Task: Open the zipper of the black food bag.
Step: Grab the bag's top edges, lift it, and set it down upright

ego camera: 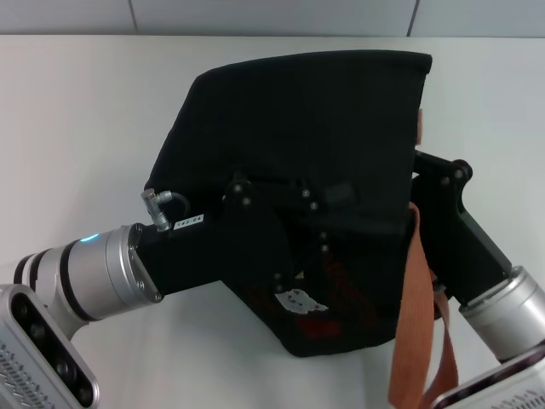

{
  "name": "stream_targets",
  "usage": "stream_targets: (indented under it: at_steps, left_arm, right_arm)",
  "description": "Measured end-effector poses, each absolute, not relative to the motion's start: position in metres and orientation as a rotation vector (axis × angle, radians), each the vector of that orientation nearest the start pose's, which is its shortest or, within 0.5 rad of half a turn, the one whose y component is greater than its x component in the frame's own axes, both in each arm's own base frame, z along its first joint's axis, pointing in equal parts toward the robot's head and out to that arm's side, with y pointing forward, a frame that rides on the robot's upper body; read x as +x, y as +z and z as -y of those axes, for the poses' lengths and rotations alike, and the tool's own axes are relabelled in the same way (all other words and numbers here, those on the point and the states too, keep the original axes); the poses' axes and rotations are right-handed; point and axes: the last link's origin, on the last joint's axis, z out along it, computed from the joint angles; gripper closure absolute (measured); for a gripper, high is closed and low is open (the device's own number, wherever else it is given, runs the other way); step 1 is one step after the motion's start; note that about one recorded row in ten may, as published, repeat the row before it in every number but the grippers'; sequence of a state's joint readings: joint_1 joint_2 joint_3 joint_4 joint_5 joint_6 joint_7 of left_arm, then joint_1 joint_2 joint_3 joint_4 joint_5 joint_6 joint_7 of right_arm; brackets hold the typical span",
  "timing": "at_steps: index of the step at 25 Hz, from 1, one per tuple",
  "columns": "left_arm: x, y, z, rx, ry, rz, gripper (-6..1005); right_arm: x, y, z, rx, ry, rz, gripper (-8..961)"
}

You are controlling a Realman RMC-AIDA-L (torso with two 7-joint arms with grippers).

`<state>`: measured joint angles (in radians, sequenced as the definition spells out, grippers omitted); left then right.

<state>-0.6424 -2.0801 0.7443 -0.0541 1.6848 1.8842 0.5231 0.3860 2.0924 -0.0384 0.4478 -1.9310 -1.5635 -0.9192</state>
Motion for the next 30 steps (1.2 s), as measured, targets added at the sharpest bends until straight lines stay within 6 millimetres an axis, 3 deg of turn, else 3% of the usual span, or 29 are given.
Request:
stream_targets:
  at_steps: [9,15,19,24,27,30]
  left_arm:
    - [-0.200,-0.061,-0.256,-1.953,-1.060,-1.105,881]
    - [-0.199,-0.060,-0.259,-1.938,-1.060,-1.052,867]
    - [-0.197,-0.060,-0.261,-1.923,-1.059,-0.990,857]
    - [-0.195,-0.058,-0.265,-1.919,-1.069,-0.924,846]
    - [-0.196,-0.059,-0.266,-1.931,-1.066,-0.900,839]
    - [-0.197,-0.059,-0.265,-1.940,-1.074,-0.865,832]
  right_arm:
    - [0.232,-0.092,-0.217,-1.714,0.504,0.567,955]
    - [0.244,-0.092,-0.208,-1.727,0.454,0.530,954]
    - [0.266,-0.091,-0.196,-1.744,0.354,0.456,955]
    - [0.314,-0.083,-0.171,-1.784,0.174,0.288,945]
    - [0.319,-0.072,-0.164,-1.747,0.235,0.212,937]
    - [0.310,-0.057,-0.162,-1.661,0.373,0.177,929]
